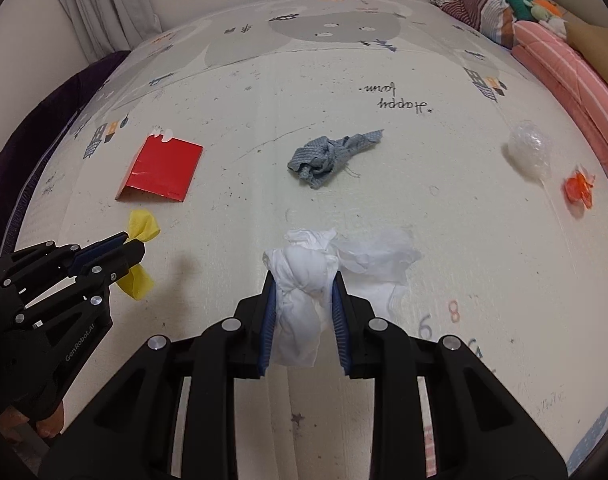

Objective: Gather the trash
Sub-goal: 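Carry bow and tissue to the grey bin and release both inside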

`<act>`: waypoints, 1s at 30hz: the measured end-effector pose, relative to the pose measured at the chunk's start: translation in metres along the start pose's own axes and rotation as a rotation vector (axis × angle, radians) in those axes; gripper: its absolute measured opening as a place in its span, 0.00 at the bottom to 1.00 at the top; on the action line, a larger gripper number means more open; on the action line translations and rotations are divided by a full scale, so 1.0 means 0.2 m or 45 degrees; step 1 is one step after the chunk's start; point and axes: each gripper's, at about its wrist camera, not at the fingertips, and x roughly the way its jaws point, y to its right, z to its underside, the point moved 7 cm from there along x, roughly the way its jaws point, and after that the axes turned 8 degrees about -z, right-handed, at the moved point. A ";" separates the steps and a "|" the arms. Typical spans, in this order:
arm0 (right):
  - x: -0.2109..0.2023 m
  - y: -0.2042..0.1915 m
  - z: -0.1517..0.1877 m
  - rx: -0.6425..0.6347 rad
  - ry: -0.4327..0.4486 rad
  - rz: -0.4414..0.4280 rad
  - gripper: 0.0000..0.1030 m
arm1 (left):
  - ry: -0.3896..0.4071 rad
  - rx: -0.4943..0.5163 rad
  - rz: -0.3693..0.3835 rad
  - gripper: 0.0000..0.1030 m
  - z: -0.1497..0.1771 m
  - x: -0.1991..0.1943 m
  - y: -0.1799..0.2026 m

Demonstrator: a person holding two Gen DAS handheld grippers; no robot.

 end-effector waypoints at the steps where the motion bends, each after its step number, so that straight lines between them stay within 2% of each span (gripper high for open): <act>1: -0.04 0.03 0.02 0.019 0.008 0.005 0.24 | 0.003 0.018 0.010 0.11 0.01 -0.03 0.04; 8: -0.34 0.29 0.24 0.159 0.066 0.067 0.24 | 0.018 0.146 0.074 0.11 0.06 -0.20 0.40; 15: -0.72 0.62 0.56 0.297 0.124 0.136 0.24 | 0.071 0.280 0.142 0.11 0.13 -0.46 0.85; 21: -1.12 0.96 0.95 0.435 0.154 0.249 0.24 | 0.091 0.392 0.263 0.11 0.24 -0.70 1.35; 30: -1.62 1.46 1.66 0.733 0.169 0.458 0.24 | 0.111 0.654 0.475 0.11 0.53 -1.01 2.13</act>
